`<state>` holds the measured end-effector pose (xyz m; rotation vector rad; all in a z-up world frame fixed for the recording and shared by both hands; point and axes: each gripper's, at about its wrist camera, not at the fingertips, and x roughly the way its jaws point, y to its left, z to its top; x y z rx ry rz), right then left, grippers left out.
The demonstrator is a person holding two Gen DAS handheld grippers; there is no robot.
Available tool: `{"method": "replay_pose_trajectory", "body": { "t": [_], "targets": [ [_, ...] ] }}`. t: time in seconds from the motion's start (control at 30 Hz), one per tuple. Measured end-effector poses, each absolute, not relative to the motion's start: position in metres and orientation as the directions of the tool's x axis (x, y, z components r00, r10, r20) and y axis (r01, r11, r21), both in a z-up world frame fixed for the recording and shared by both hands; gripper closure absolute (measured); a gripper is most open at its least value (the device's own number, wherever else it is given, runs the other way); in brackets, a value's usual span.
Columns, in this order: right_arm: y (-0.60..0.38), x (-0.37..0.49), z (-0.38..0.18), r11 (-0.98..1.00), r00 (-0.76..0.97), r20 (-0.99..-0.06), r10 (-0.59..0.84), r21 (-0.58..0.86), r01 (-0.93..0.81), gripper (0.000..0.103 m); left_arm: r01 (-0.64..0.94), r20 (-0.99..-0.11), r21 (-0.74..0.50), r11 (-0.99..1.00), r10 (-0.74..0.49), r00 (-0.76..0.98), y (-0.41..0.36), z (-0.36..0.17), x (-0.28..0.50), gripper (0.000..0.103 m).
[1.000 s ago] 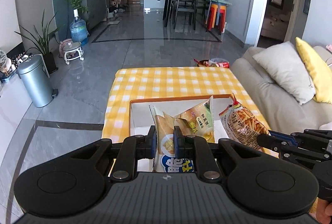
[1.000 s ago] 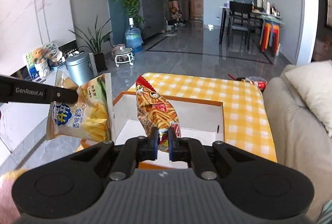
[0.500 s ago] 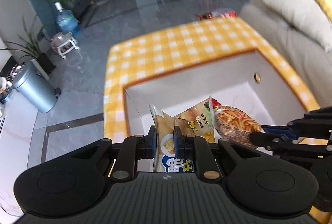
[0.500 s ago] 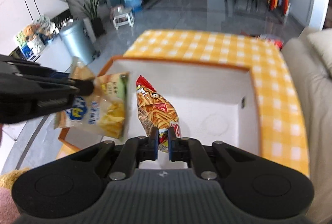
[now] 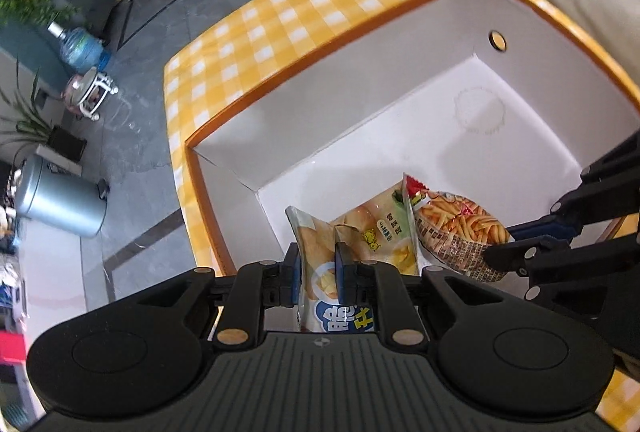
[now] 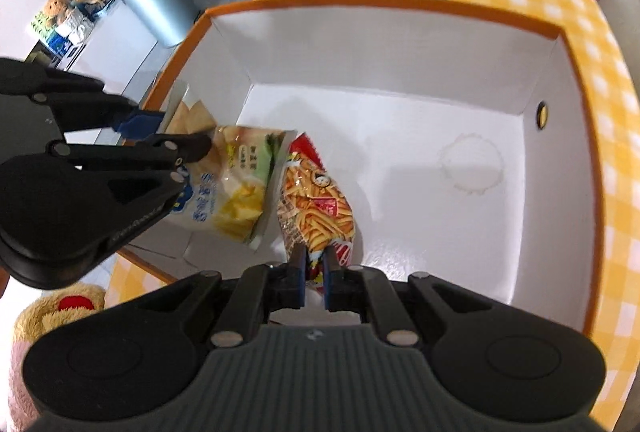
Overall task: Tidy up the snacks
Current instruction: 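Carry both held bags over the box and lower them inside, then open both grippers to release the bags and withdraw from the box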
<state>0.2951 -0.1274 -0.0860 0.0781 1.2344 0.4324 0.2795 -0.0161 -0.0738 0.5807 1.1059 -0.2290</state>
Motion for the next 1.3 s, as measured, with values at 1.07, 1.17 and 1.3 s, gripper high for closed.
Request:
{"method": "replay_pose_trajectory", "body": {
  "t": [1.07, 1.17, 1.3],
  "targets": [
    [-0.126, 0.243, -0.001, 0.931, 0.488, -0.824, 0.289, 0.123, -0.343, 0.039, 0.267, -0.698, 0.367, 0.891, 0.074, 0.712, 0.000, 0.012, 0.222, 0.027],
    [-0.131, 0.225, 0.014, 0.934, 0.520, -0.799, 0.301, 0.137, -0.331, 0.039, 0.234, -0.661, 0.348, 0.908, 0.060, 0.748, 0.005, 0.029, 0.206, 0.027],
    [-0.137, 0.196, 0.031, 0.934, 0.559, -0.764, 0.322, 0.159, -0.320, 0.035, 0.214, -0.614, 0.322, 0.922, 0.031, 0.789, 0.012, 0.045, 0.180, 0.025]
  ]
}}
